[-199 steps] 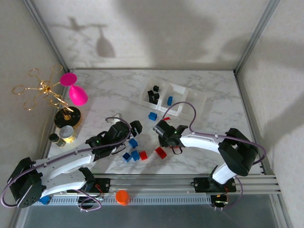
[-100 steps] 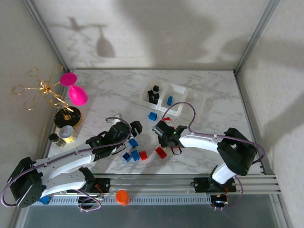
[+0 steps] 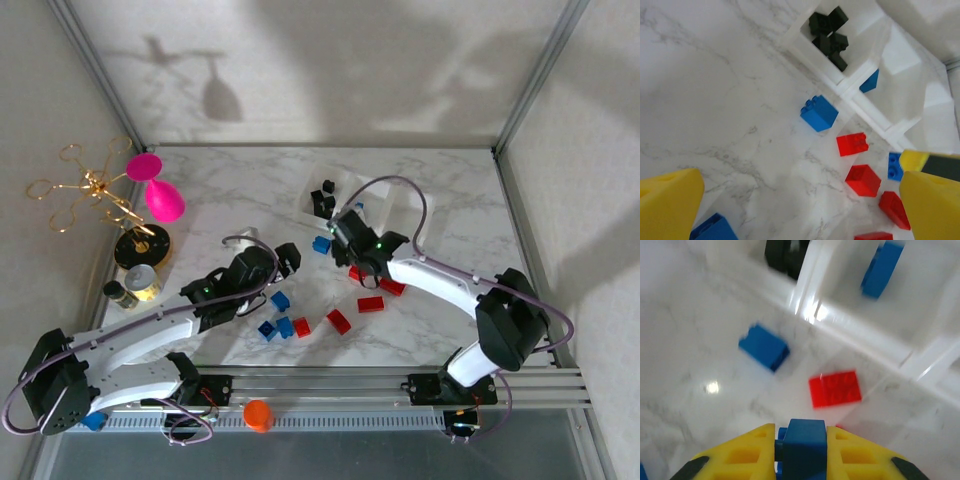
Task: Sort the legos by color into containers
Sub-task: Pick up the lego from the bottom-center of the table, then place the lego in the container.
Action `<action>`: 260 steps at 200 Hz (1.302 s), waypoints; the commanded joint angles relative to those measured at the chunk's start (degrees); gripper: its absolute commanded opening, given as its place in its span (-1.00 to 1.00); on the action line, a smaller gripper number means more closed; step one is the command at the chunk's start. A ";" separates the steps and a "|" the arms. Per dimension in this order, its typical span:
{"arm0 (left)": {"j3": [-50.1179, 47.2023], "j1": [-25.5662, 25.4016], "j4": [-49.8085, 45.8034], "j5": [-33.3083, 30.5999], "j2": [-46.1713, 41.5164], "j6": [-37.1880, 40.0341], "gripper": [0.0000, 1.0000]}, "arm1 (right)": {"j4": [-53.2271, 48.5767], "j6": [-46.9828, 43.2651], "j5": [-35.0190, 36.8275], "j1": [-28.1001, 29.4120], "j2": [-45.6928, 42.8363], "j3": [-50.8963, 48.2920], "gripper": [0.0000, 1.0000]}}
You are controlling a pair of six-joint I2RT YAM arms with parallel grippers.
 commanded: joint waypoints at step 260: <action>5.90 10.11 3.29 6.49 9.66 6.11 0.99 | 2.00 -7.25 -3.16 -18.24 30.75 28.63 -0.16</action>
